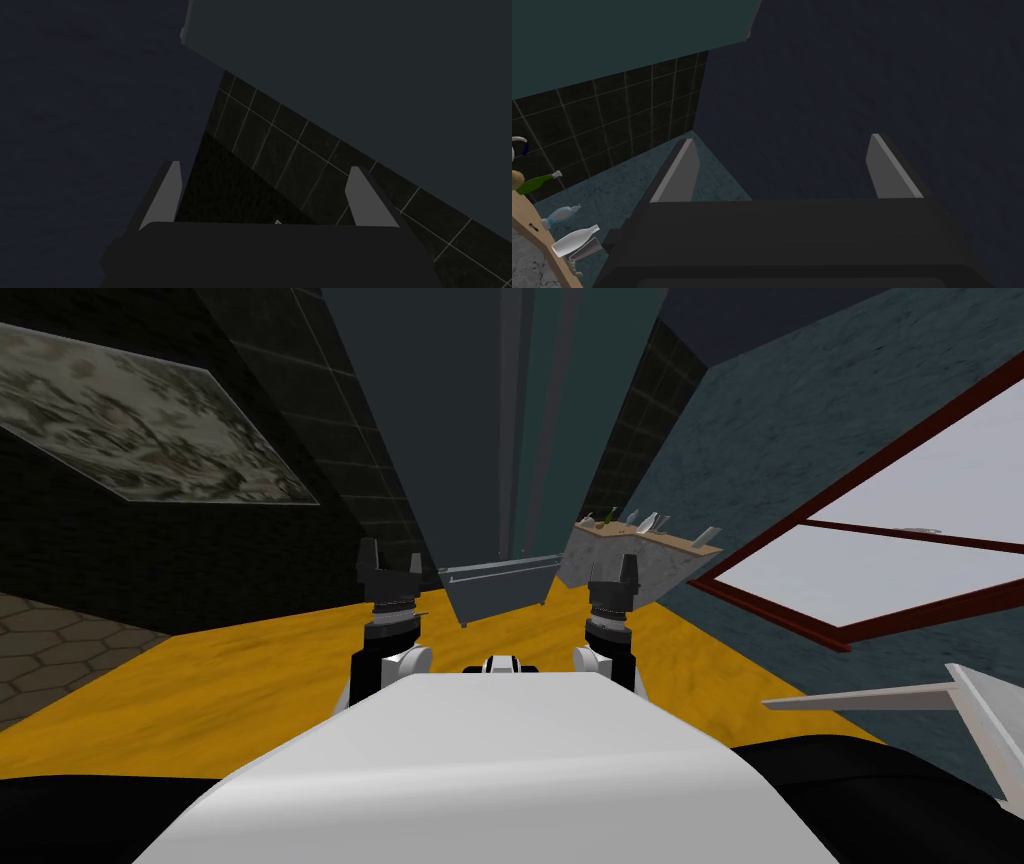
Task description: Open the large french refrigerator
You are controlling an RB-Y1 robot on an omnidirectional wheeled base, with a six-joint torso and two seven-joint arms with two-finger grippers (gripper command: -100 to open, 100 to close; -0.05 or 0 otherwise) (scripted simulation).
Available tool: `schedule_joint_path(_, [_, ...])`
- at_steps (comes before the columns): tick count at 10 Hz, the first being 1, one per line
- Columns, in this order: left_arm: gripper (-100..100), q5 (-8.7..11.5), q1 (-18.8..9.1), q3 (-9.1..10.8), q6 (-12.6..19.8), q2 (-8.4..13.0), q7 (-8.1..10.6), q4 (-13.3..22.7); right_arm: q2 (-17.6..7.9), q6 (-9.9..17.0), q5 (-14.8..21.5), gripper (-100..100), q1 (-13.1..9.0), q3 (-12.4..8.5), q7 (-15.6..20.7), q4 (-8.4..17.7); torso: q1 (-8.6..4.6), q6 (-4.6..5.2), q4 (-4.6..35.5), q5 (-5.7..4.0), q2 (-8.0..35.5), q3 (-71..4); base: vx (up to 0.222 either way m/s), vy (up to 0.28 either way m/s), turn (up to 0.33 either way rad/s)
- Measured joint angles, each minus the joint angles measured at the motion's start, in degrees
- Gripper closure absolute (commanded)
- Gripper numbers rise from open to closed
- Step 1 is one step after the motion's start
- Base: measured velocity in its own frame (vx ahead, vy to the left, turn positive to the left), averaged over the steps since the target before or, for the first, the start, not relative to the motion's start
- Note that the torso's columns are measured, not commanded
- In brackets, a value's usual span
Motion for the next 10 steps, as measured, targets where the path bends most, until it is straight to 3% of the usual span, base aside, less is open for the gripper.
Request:
schedule_joint_path(5, [-100, 1.22, -1.24, -0.69, -2.28, 5.65, 0.84, 4.78, 0.00, 0.00, 0.00, 0, 0.01, 0.00, 0.00, 0.00, -0.03, 0.00, 0.24, -0.01, 0.23, -0.30, 0.061, -0.010, -0.045])
schedule_joint_path(10, [-100, 3.22, -4.22, -1.50, -5.04, 7.84, 2.10, 12.07, 0.00, 0.00, 0.00, 0, 0.01, 0.00, 0.00, 0.00, 0.01, 0.00, 0.23, 0.00, 0.20, -0.32, 0.089, -0.013, -0.059])
